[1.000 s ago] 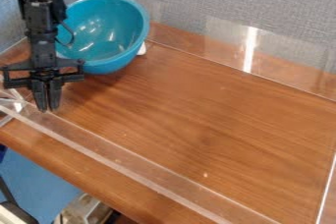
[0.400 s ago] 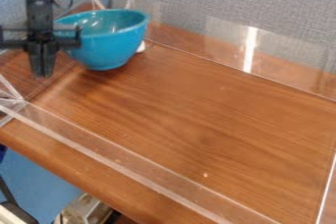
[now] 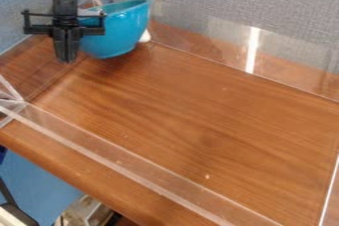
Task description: Put the mushroom in the blue bowl
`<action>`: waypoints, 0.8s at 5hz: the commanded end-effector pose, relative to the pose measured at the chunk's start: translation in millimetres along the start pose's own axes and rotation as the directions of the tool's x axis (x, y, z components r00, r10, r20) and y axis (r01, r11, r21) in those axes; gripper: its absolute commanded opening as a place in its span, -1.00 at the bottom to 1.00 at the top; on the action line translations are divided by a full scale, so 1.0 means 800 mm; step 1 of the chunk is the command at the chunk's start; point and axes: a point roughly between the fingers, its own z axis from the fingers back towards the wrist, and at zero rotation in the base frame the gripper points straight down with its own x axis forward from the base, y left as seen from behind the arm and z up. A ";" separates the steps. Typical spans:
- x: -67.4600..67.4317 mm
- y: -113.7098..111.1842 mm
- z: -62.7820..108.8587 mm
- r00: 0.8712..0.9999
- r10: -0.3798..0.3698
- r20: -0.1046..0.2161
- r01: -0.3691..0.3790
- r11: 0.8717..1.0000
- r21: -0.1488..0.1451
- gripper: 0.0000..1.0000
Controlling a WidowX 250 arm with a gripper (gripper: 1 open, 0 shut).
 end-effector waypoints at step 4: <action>0.043 -0.007 0.004 0.985 0.171 0.007 -0.171 0.985 -0.006 -1.00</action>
